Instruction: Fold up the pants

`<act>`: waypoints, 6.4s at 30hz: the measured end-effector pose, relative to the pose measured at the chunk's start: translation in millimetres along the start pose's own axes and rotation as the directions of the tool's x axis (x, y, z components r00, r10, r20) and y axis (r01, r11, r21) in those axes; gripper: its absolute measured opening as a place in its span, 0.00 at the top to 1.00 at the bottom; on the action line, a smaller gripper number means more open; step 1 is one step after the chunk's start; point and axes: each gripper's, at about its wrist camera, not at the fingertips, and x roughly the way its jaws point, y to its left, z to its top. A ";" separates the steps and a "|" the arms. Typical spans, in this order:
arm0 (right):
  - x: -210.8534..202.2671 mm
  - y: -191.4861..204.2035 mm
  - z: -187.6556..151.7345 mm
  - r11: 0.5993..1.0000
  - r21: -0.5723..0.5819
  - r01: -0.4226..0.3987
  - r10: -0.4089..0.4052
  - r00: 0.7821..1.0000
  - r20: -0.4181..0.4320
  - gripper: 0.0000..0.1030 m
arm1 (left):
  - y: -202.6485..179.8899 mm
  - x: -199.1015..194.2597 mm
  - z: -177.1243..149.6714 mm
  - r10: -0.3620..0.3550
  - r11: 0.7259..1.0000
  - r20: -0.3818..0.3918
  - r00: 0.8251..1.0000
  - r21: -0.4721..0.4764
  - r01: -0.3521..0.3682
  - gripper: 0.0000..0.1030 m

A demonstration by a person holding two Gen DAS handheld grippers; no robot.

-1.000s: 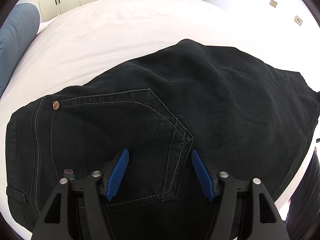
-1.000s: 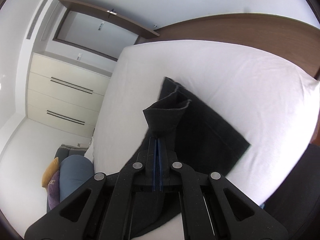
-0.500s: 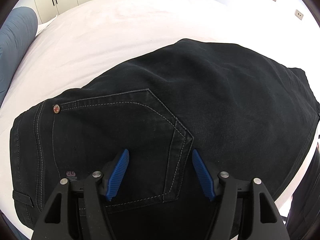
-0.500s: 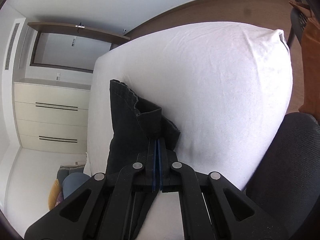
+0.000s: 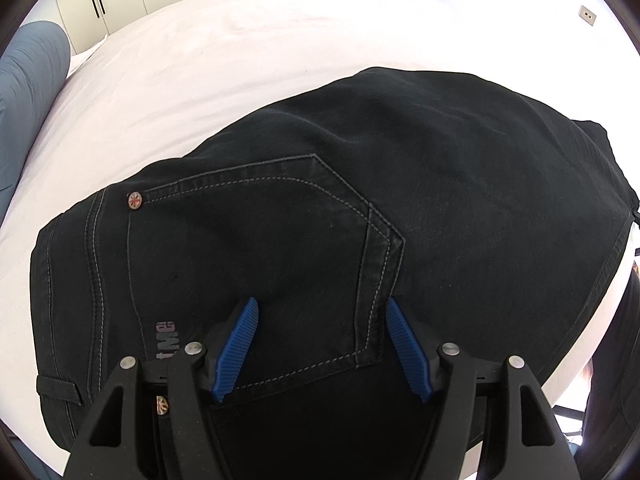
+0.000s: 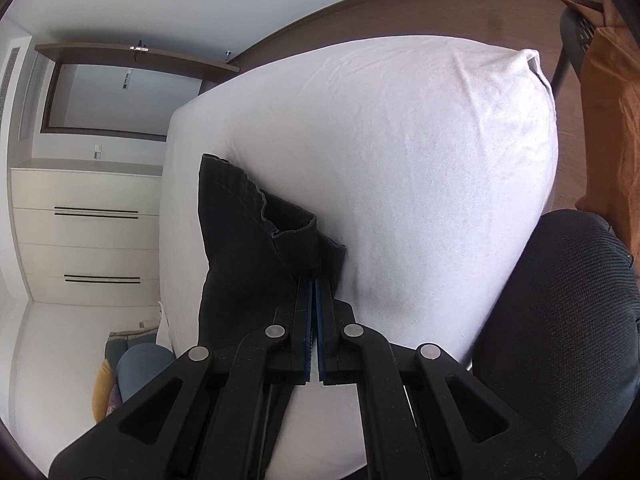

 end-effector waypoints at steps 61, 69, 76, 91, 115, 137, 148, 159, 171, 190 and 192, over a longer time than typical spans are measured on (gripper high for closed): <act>189.8 89.2 -197.6 0.985 -0.039 -0.168 0.110 0.788 -0.605 0.92 | 9.2 -2.2 -28.7 -0.016 1.000 0.058 0.998 -0.017 0.017 0.32; 186.7 101.3 -202.2 0.975 -0.182 -0.126 -0.003 0.815 -0.580 0.99 | 6.8 -2.0 -23.9 -0.014 1.000 0.040 0.999 0.010 0.014 0.31; 166.0 87.0 -200.9 0.977 -0.174 -0.122 -0.004 0.810 -0.587 0.99 | 4.2 -2.7 -21.4 -0.010 1.000 0.034 0.999 0.025 0.009 0.31; 120.8 65.8 -160.0 0.975 -0.130 -0.178 0.086 0.851 -0.518 0.24 | -9.1 -49.3 -23.5 -0.033 0.999 0.099 0.995 0.032 0.030 0.31; 160.7 95.9 58.0 0.951 -0.298 -0.084 0.037 0.986 -0.160 1.00 | -68.9 44.4 73.2 -0.090 0.996 0.069 0.994 0.026 0.089 0.32; 228.3 150.3 24.6 0.901 -0.406 -0.152 -0.006 0.932 -0.362 1.00 | -84.2 85.3 153.5 -0.185 0.983 0.054 0.981 0.033 0.183 0.95; 117.4 136.9 143.9 0.909 -0.412 0.059 -0.063 0.998 0.005 1.00 | -5.1 45.1 135.5 0.057 0.997 0.139 0.989 -0.053 -0.050 0.97; 216.0 151.2 -88.6 0.843 -0.467 -0.265 -0.046 0.831 -0.555 1.00 | -85.4 48.1 47.0 -0.289 0.957 0.050 0.956 -0.018 0.290 0.96; 81.4 75.5 95.3 0.930 -0.359 0.080 -0.106 0.993 -0.053 1.00 | 30.6 21.2 21.6 -0.153 0.948 0.125 0.980 -0.261 0.181 0.96; 147.0 78.9 -71.3 0.916 -0.344 -0.205 0.044 0.905 -0.422 1.00 | 0.4 9.4 -38.7 -0.293 0.933 0.110 0.950 -0.186 0.309 0.95; 123.3 62.4 -38.8 0.932 -0.321 -0.167 0.059 0.946 -0.320 1.00 | -1.9 11.8 -38.3 -0.288 0.934 0.110 0.951 -0.187 0.305 0.95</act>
